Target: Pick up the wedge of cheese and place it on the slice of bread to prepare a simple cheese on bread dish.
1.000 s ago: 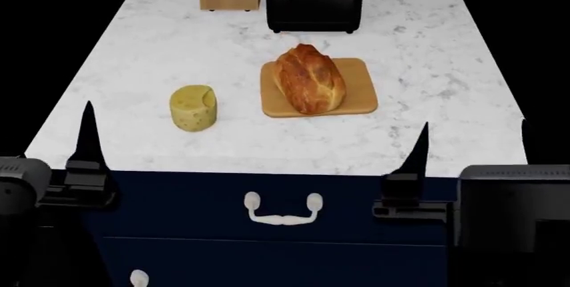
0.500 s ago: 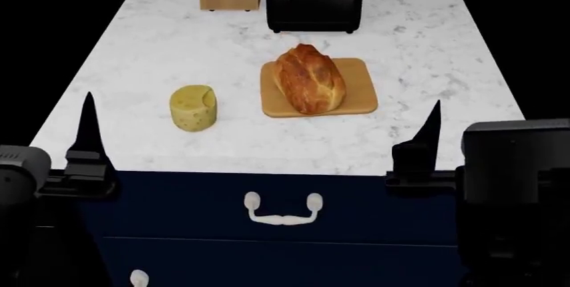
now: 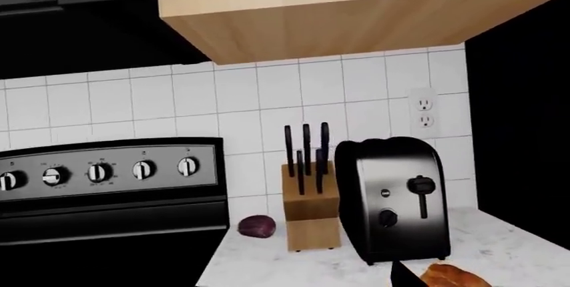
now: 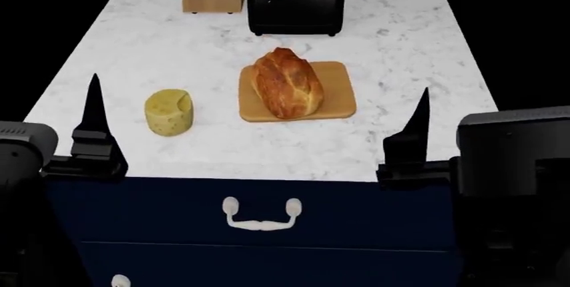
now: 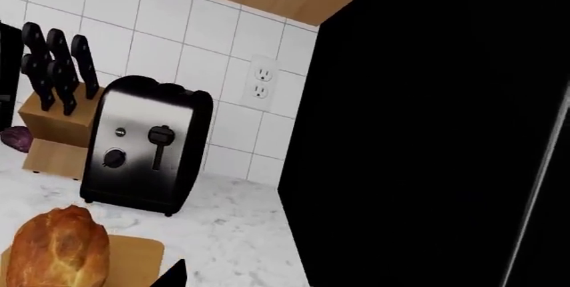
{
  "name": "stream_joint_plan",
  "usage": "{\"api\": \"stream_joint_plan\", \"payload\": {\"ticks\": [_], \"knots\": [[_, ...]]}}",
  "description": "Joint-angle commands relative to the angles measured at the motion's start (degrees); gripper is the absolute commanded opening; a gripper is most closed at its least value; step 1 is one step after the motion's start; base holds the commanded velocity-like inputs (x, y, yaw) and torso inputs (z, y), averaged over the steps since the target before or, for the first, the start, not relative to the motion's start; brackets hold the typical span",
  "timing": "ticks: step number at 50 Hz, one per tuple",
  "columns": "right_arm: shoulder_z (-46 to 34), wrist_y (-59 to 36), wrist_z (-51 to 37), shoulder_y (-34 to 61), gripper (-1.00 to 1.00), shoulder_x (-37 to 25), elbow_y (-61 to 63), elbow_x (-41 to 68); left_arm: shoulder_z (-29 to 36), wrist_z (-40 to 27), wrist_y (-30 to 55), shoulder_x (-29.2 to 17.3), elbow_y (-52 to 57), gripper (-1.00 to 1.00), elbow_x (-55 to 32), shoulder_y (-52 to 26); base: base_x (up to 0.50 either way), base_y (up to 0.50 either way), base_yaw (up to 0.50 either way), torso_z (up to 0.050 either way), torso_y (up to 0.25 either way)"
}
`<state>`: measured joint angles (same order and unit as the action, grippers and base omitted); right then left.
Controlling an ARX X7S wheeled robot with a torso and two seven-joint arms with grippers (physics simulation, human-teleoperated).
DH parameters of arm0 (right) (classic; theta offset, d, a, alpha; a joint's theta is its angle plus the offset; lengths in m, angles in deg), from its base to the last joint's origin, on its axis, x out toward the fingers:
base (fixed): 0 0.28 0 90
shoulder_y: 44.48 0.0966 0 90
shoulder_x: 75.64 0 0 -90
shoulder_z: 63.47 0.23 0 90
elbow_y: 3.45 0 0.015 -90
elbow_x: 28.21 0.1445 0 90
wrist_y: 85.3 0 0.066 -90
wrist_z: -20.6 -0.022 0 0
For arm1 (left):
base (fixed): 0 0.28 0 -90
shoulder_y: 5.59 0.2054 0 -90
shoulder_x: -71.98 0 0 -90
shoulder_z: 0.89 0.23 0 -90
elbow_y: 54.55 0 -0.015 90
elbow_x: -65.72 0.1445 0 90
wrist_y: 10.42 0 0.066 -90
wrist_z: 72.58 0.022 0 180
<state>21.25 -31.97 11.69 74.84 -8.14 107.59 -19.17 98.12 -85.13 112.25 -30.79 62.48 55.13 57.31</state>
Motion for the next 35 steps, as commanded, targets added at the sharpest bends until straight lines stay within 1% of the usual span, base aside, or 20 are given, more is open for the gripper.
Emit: {"api": "stream_joint_plan", "payload": {"ticks": [1,7,9,22,35], "knots": [[-0.57,1.37,0.98,0.08,1.0,-0.41,0.39,0.37,0.16,-0.16,-0.15,-0.06,-0.39,1.0,-0.48,-0.68,0.34,-0.39,0.0,0.0,0.0],[-1.5,2.01,1.21,-0.48,1.0,-0.74,0.59,-0.06,0.18,-0.34,-0.51,-0.1,-0.67,1.0,-0.62,-0.54,0.4,-0.38,0.0,0.0,0.0],[-1.54,2.18,1.2,-0.79,1.0,-0.78,0.95,-0.04,0.17,-0.5,-0.42,-0.08,-0.46,1.0,-0.7,-0.41,0.48,-0.12,0.0,0.0,0.0],[-2.55,1.52,1.12,-0.57,1.0,-0.94,1.29,-0.32,-0.09,-0.74,-1.09,-0.52,-0.54,1.0,-1.22,0.51,0.48,0.0,0.0,0.0,0.0],[-2.64,1.67,0.76,-0.84,1.0,-1.28,1.2,-0.55,0.46,-1.04,-1.27,-0.67,-0.81,1.0,-1.34,0.48,0.38,0.0,0.0,0.0,0.0]]}}
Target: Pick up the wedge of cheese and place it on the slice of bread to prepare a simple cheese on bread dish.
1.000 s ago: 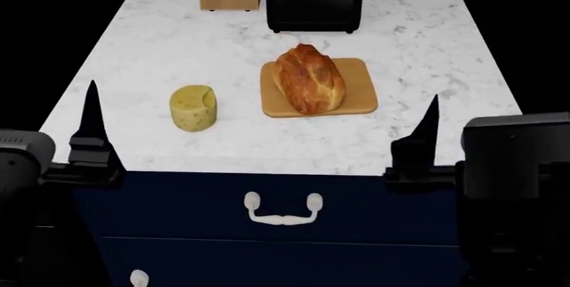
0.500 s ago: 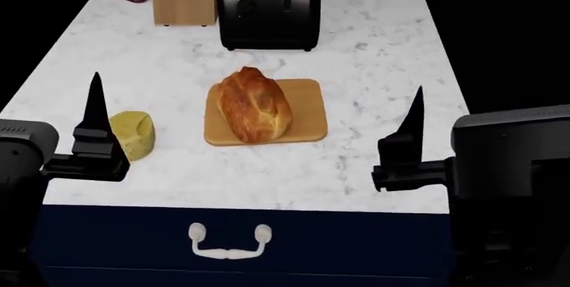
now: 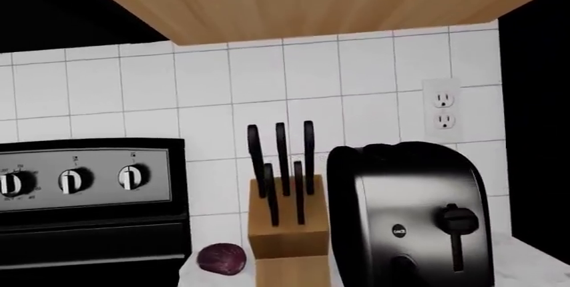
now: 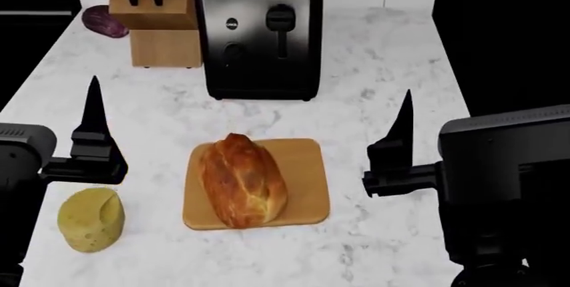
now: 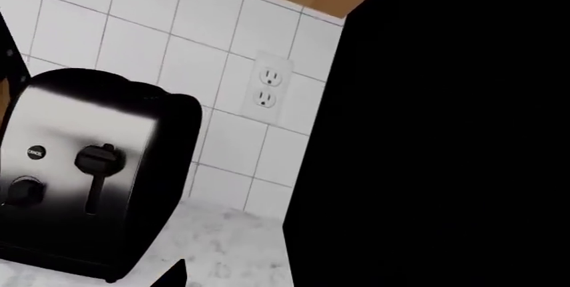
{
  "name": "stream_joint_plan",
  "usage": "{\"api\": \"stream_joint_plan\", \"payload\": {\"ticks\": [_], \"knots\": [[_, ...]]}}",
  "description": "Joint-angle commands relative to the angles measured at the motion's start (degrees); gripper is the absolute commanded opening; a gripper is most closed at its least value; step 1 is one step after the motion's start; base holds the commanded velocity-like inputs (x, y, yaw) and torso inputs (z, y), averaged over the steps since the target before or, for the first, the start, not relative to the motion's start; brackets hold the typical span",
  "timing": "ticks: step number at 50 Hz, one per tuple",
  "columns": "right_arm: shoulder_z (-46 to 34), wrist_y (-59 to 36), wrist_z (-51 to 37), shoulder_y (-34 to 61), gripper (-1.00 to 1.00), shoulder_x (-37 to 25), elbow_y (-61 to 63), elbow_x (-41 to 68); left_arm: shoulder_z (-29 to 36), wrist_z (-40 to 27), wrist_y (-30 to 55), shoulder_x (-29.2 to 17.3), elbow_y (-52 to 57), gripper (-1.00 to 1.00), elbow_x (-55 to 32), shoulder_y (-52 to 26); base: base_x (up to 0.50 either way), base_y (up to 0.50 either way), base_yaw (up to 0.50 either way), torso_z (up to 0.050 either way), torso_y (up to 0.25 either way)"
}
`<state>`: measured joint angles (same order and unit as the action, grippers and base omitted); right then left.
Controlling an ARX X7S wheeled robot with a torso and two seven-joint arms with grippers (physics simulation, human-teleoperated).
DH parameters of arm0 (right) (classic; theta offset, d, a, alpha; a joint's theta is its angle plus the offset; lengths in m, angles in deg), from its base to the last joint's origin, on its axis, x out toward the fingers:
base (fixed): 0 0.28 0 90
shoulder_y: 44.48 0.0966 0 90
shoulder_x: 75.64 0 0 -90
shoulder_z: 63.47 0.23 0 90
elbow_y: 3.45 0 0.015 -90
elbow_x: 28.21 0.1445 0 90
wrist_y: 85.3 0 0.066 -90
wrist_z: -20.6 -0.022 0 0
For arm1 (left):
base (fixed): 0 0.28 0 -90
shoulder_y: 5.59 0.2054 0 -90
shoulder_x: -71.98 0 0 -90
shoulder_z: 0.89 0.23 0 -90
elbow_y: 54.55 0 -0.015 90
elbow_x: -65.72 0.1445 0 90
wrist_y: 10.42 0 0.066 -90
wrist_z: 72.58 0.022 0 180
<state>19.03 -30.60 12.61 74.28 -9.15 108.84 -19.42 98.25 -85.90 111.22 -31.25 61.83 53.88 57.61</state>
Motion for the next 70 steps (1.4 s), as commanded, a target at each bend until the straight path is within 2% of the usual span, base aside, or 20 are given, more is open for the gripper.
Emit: {"api": "stream_joint_plan", "payload": {"ticks": [1,13,30,68,69,70], "knots": [[-0.48,0.27,-0.21,-0.29,1.0,-0.31,-0.06,-0.38,0.35,-0.33,-0.05,-0.21,-0.04,1.0,-0.14,0.13,0.28,0.0,0.0,0.0,0.0],[-0.74,0.1,-0.31,0.18,1.0,-0.47,-0.25,-0.43,0.46,-0.52,-0.52,-0.44,-0.26,1.0,-0.47,0.43,0.05,-0.03,0.0,0.0,0.001],[-1.46,0.81,-0.34,-0.72,1.0,-0.43,-0.64,-0.41,-0.1,-1.01,-1.6,-0.61,-0.36,1.0,-1.26,1.57,0.28,-0.12,0.0,0.0,0.0],[-1.8,0.28,-0.98,-0.63,1.0,-0.57,-0.75,-0.61,0.11,-1.79,-0.48,-0.96,0.87,1.0,-2.31,1.79,0.0,0.0,0.0,0.0,0.0],[7.75,0.56,14.92,-1.66,1.0,11.6,-0.92,-17.81,-6.51,13.07,2.43,9.8,1.88,1.0,13.23,3.02,0.0,0.0,0.01,0.0,0.0],[7.7,0.54,14.88,-1.67,1.0,11.58,-0.9,-17.82,-6.32,12.84,2.48,9.67,1.93,1.0,13.36,3.01,0.0,0.0,0.01,0.0,0.0]]}}
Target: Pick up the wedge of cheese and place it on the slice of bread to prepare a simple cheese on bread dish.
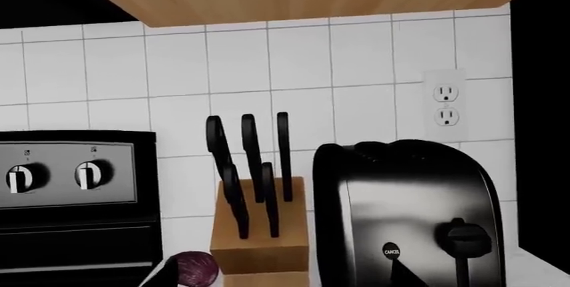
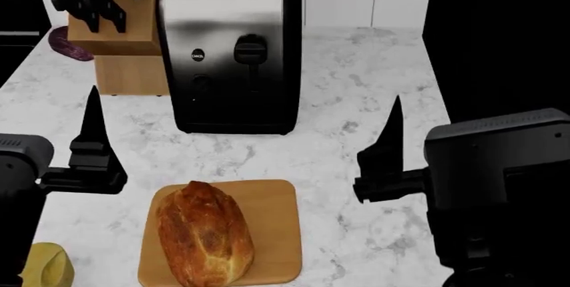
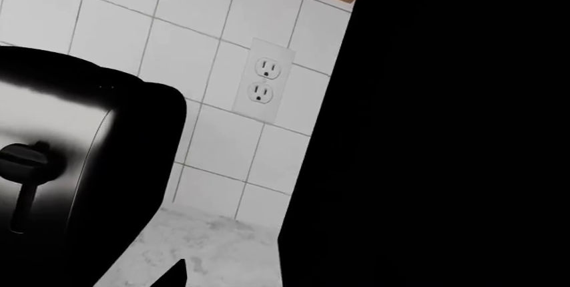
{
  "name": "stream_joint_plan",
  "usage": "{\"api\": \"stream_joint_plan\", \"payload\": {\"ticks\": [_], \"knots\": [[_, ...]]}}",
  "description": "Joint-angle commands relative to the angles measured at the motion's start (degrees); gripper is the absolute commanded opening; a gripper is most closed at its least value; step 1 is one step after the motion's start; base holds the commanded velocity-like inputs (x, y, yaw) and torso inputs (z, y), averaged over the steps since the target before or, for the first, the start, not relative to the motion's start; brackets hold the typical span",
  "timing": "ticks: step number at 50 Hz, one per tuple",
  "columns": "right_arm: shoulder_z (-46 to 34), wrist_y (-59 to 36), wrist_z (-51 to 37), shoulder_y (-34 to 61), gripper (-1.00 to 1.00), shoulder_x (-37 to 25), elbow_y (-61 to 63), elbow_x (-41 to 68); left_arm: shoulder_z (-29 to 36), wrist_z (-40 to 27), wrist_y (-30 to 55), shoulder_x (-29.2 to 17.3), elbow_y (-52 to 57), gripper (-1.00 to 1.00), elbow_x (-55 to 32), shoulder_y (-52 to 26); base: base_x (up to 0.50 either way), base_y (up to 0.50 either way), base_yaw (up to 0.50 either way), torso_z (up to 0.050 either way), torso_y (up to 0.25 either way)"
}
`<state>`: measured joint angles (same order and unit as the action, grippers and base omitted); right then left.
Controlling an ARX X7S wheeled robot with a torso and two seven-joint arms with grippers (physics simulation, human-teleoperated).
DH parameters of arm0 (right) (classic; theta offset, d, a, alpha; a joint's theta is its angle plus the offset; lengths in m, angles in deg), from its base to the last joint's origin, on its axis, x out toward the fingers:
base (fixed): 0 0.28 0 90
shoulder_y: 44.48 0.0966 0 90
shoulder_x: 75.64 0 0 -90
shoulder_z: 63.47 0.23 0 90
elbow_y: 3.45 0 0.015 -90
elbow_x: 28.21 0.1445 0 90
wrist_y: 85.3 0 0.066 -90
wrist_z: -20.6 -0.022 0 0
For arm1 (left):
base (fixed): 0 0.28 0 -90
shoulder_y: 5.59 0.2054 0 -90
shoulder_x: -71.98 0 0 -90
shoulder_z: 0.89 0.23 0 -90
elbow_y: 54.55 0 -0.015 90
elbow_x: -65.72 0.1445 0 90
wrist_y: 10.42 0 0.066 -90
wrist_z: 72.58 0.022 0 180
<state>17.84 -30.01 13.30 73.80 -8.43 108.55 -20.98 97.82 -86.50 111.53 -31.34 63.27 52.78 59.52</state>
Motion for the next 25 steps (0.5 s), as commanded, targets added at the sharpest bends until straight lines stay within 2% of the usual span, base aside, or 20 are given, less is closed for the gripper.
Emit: {"api": "stream_joint_plan", "payload": {"ticks": [1,25], "knots": [[8.85,-0.09,14.16,-1.23,1.0,10.9,-0.54,-16.22,-5.82,13.61,2.3,9.67,0.69,1.0,14.07,1.33,0.0,0.0,0.01,0.0,0.0],[8.17,1.18,12.96,-2.46,1.0,10.49,-1.61,-15.96,-5.0,8.97,6.19,7.73,4.93,1.0,14.48,6.09,0.0,0.0,0.0,0.0,0.0]]}}
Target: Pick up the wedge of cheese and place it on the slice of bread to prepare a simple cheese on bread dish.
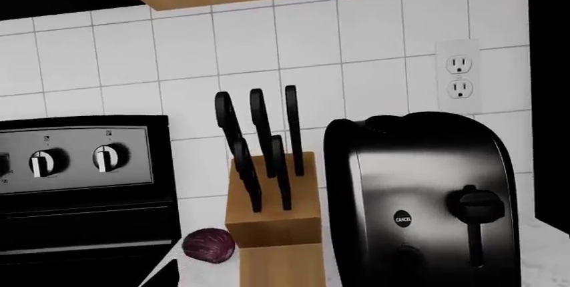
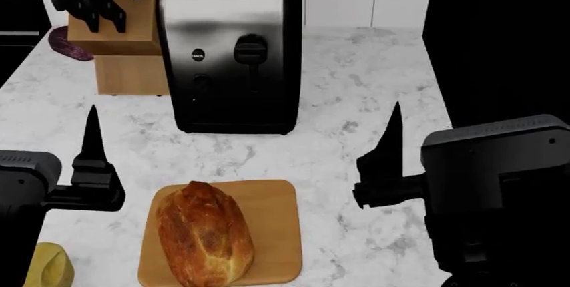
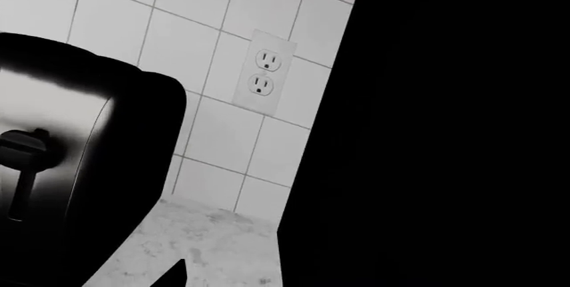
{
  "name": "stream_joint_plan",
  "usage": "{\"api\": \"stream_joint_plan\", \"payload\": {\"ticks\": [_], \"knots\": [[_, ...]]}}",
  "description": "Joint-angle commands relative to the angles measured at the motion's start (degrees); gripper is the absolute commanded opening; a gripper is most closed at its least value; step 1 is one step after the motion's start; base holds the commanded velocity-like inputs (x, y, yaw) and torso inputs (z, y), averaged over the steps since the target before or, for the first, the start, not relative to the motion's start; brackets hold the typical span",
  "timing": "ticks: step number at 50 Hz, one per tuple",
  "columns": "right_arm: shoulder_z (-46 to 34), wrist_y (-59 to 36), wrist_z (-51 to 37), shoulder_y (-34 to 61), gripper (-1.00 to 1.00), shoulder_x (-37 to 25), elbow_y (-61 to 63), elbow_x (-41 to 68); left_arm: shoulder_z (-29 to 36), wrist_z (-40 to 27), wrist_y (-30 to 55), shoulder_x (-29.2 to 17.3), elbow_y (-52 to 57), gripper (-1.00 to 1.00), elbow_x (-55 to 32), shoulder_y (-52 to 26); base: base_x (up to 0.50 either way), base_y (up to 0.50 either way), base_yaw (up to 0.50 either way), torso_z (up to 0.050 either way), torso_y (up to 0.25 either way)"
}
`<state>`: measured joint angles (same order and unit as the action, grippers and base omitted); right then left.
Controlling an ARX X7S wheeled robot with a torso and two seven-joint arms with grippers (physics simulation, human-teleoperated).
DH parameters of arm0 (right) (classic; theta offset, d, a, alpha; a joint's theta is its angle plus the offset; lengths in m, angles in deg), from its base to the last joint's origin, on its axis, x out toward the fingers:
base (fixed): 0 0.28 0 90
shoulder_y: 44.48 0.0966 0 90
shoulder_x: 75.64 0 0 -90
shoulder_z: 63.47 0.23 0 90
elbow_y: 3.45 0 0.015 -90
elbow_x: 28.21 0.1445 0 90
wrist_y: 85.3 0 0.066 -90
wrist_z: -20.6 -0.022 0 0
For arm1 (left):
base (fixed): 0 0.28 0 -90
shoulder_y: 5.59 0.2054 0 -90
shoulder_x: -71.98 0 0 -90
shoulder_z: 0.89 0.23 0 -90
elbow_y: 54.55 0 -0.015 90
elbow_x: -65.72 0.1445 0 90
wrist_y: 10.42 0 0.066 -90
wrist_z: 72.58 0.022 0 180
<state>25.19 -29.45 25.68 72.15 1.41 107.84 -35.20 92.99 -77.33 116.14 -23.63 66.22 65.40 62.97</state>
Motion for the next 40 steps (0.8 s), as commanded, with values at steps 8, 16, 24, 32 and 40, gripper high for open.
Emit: {"api": "stream_joint_plan", "payload": {"ticks": [8,16,24,32,40], "knots": [[0.51,0.46,0.39,-1.13,1.0,0.58,-1.17,-1.57,-0.08,-1.68,10.2,-0.64,6.96,1.0,2.63,3.84,0.0,0.0,0.0,0.0,0.0],[0.34,-1.01,0.54,-0.53,1.0,0.33,-0.43,-1.44,-1.05,-2.18,13.67,-1.15,10.2,1.0,2.15,6.23,0.0,0.0,0.0,0.0,0.0],[0.16,-1.72,0.55,-0.17,1.0,-0.02,-0.16,-1.36,-0.76,-2.2,15.51,-2.25,11.52,1.0,2.0,8.09,0.0,0.0,0.0,0.0,0.0],[0.09,-2.3,0.57,0.38,1.0,-0.29,-0.34,-1.14,-1.09,-1.79,17.2,-3.04,13.31,1.0,1.2,11.02,0.0,0.0,0.0,0.0,0.0],[0.02,-2.19,0.31,0.34,1.0,-0.53,-0.6,-1.01,-1.38,-2.16,16.98,-3.34,12.92,1.0,0.9,13.58,0.0,0.0,0.0,0.0,0.0]]}}
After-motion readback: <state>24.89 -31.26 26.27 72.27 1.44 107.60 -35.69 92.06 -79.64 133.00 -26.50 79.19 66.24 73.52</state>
